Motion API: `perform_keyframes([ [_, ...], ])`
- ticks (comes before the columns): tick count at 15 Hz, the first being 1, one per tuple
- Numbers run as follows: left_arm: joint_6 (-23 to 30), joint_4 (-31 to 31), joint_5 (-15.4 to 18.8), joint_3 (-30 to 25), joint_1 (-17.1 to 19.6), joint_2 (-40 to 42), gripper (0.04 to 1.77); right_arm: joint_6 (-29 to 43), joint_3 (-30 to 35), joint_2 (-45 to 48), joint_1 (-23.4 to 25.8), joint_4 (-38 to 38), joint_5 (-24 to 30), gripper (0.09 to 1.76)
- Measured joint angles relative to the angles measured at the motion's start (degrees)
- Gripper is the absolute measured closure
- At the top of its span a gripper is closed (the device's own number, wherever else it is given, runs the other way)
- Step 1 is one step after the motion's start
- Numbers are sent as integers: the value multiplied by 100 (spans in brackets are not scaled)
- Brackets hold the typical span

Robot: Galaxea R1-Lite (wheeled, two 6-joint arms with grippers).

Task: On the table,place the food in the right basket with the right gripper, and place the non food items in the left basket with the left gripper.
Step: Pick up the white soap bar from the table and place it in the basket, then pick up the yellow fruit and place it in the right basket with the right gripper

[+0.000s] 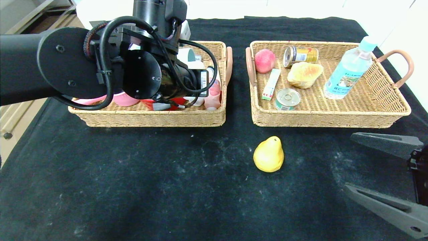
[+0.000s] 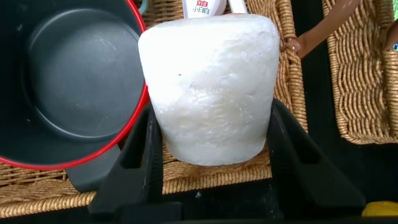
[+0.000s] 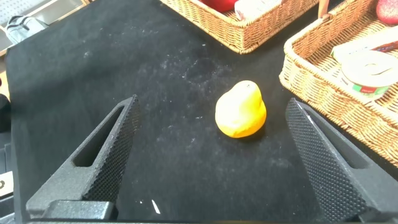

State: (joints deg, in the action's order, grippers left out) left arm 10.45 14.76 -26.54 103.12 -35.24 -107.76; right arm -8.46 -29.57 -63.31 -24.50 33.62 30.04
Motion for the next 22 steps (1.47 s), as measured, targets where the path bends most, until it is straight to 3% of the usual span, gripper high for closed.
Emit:
perform_keyframes([
  [7,41,-2,-6,-61,-15,-1,40,2,4,7,0,0,2,14],
  [14,13,59,113,-404,-105,173,22,2,4,-6,0,-5,0,14],
  [18,-332,-151,1128,-1477,-155,744,17,6,-5,-72,9,-6,0,14],
  [22,-758,-1193,2059,-2959,-201,1482,14,6,-7,-155,9,-16,-6,14],
])
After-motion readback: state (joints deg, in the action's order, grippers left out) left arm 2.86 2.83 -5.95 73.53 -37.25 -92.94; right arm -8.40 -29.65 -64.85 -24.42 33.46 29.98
